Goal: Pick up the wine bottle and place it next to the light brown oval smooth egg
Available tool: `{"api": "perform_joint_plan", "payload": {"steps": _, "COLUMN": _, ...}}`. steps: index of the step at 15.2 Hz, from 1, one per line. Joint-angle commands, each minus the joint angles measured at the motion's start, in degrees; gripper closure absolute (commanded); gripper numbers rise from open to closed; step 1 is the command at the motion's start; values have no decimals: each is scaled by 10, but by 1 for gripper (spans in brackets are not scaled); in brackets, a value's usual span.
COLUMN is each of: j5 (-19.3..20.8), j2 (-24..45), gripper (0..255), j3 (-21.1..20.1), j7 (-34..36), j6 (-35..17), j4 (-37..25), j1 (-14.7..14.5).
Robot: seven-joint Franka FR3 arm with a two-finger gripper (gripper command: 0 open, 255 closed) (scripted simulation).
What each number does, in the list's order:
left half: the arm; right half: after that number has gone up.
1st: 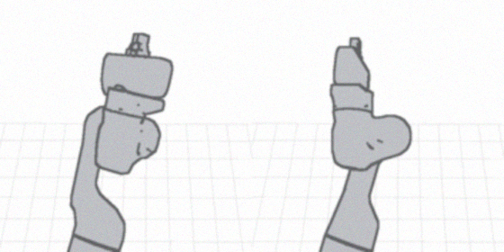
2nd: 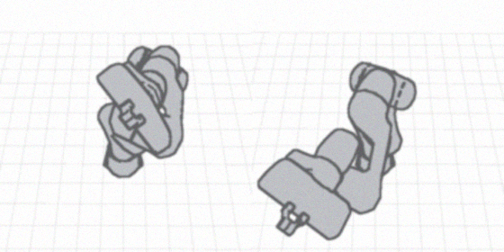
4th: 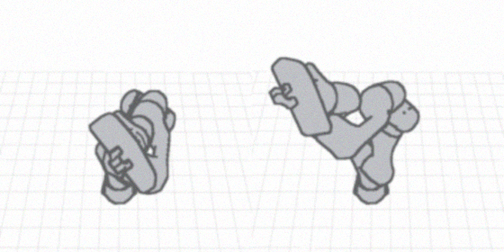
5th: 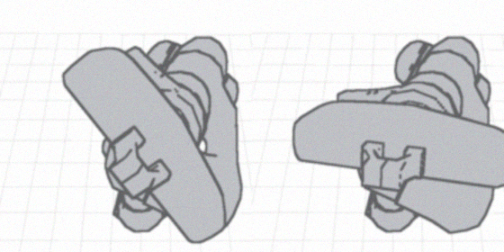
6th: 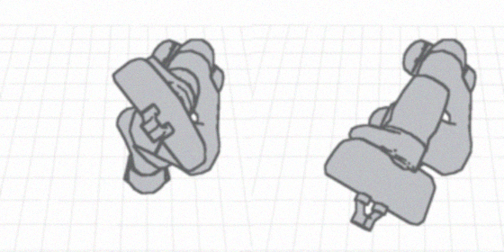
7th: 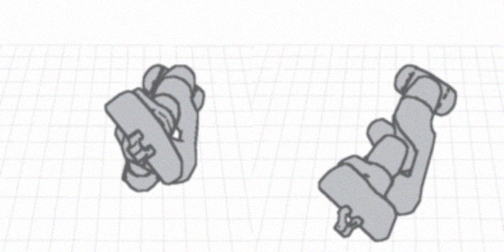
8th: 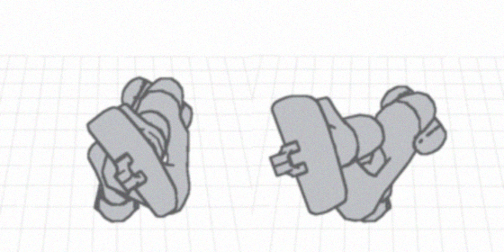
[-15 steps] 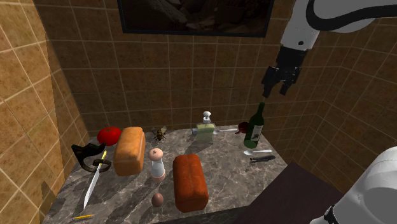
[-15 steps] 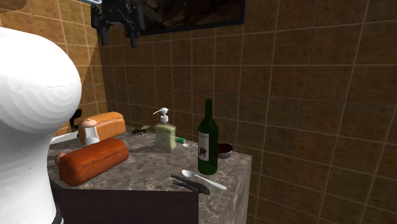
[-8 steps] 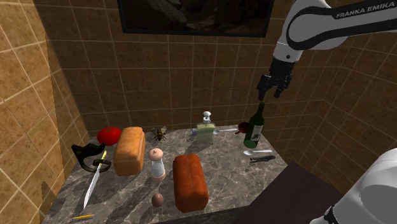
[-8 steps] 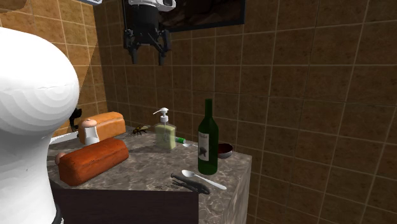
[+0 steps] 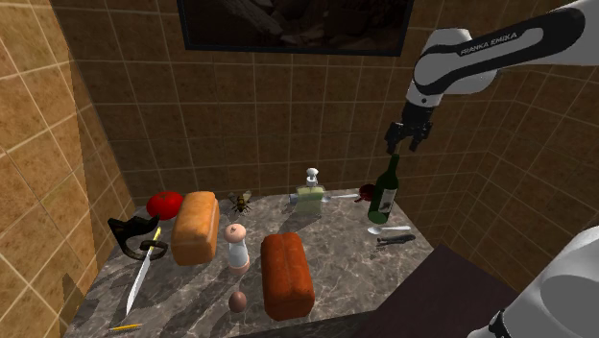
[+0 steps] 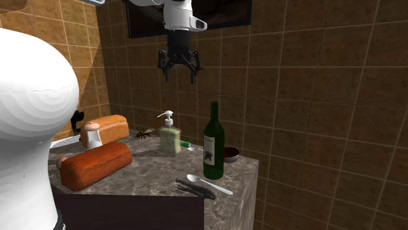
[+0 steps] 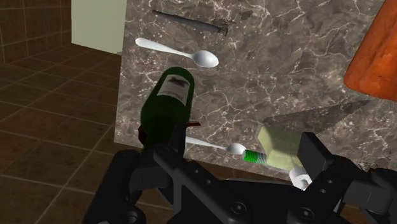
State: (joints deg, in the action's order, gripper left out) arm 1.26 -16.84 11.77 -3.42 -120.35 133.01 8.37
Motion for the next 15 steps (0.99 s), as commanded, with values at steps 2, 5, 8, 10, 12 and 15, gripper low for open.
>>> {"api": "perform_joint_plan", "payload": {"steps": 2, "j5": -5, "j2": 56, "gripper": 0, "j3": 18, "j7": -18, "j6": -35, "j4": -25, "j1": 7}}
{"api": "perform_joint_plan", "payload": {"steps": 5, "j5": -15, "j2": 112, "gripper": 0, "j3": 34, "j7": -39, "j6": -63, "j4": -54, "j1": 16}}
{"api": "perform_joint_plan", "payload": {"steps": 8, "j5": -32, "j2": 169, "gripper": 0, "j3": 48, "j7": -62, "j6": -87, "j4": -90, "j1": 25}}
{"api": "perform_joint_plan", "payload": {"steps": 10, "j5": -45, "j2": 209, "gripper": 0, "j3": 55, "j7": -78, "j6": -100, "j4": -116, "j1": 34}}
{"api": "perform_joint_plan", "payload": {"steps": 12, "j5": -52, "j2": 226, "gripper": 0, "j3": 57, "j7": -85, "j6": -111, "j4": -123, "j1": 38}}
{"api": "perform_joint_plan", "payload": {"steps": 15, "j5": -59, "j2": 241, "gripper": 0, "j3": 55, "j7": -90, "j6": -132, "j4": -116, "j1": 38}}
